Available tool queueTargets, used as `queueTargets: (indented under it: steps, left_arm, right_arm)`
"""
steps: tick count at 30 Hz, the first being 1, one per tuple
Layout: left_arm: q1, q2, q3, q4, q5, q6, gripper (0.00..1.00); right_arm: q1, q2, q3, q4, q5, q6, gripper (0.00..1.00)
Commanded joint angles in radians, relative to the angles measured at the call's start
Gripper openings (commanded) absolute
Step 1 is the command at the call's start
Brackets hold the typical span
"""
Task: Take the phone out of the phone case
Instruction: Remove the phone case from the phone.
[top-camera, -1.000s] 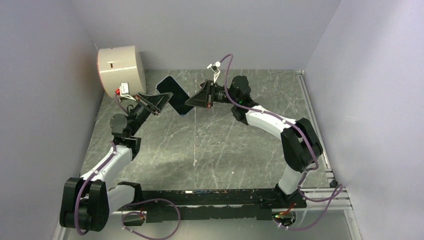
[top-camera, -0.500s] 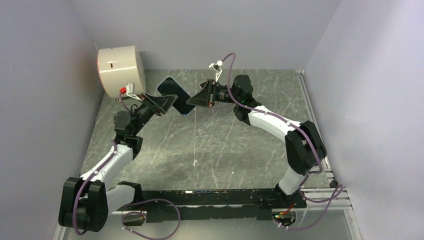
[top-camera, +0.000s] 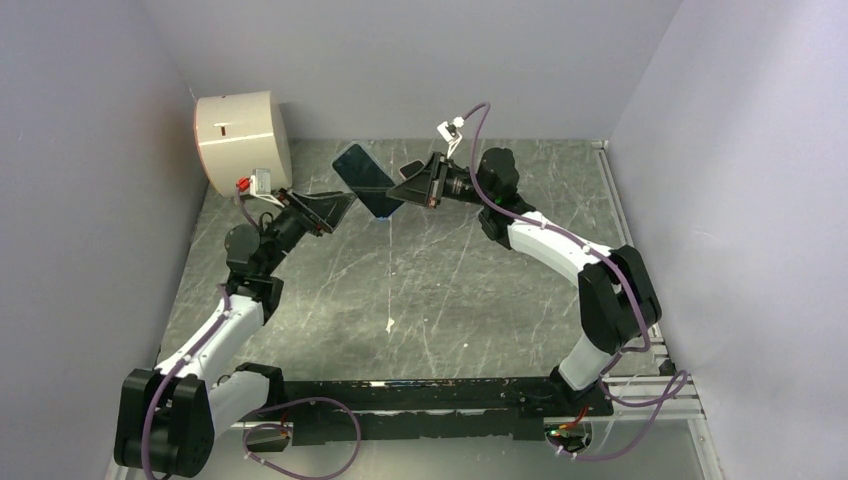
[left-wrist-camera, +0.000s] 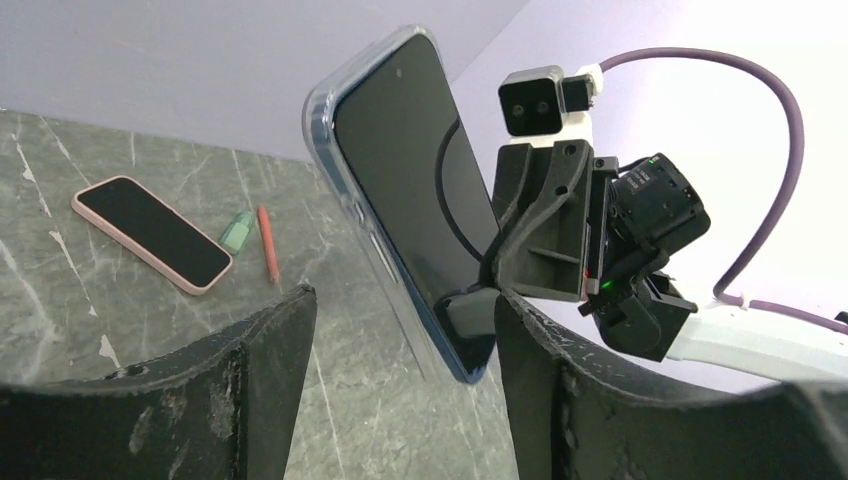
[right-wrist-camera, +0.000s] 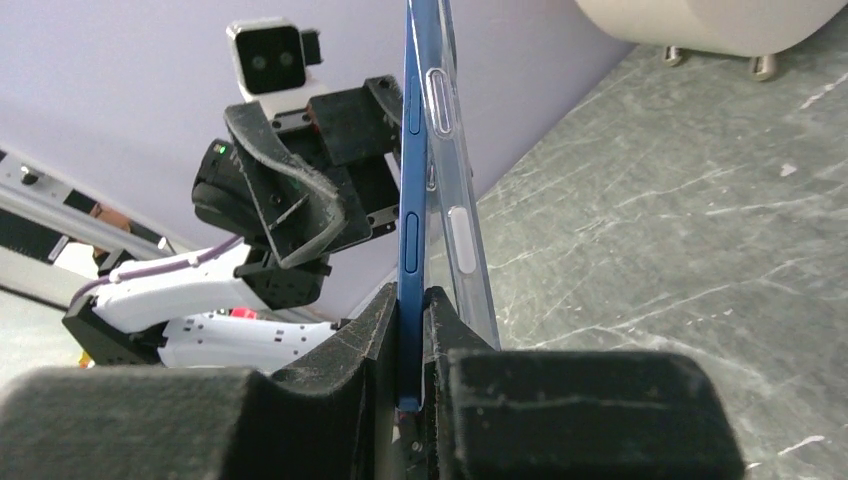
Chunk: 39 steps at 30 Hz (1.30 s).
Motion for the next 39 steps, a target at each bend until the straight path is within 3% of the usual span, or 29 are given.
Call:
queueTargets:
  steps: [1, 7, 15, 26, 39]
  left_arm:
    - [-0.004, 0.019, -0.018, 0.104, 0.001, 0.025, 0.68]
    - [-0.005, 0.103, 0.009, 0.111, 0.051, 0.041, 0.64]
    - [-0.039, 0.212, 0.03, 0.263, 0.128, -0.026, 0.63]
    - [-0.064, 0.242, 0.04, 0.286, 0.138, -0.034, 0.63]
    - [-0.092, 0.278, 0.055, 0.298, 0.133, -0.046, 0.56]
  right_arm:
    - [-0.017, -0.078, 0.003, 0.102, 0.041, 0.038, 0.0]
    - [-0.034, -0.081, -0.015, 0.126, 0.061, 0.073, 0.0]
    - [-0.039, -0.072, -0.027, 0.165, 0.078, 0.105, 0.0]
    - [-0.044, -0.08, -0.038, 0.182, 0.086, 0.116, 0.0]
    - [-0.041, -0.085, -0.041, 0.192, 0.08, 0.119, 0.0]
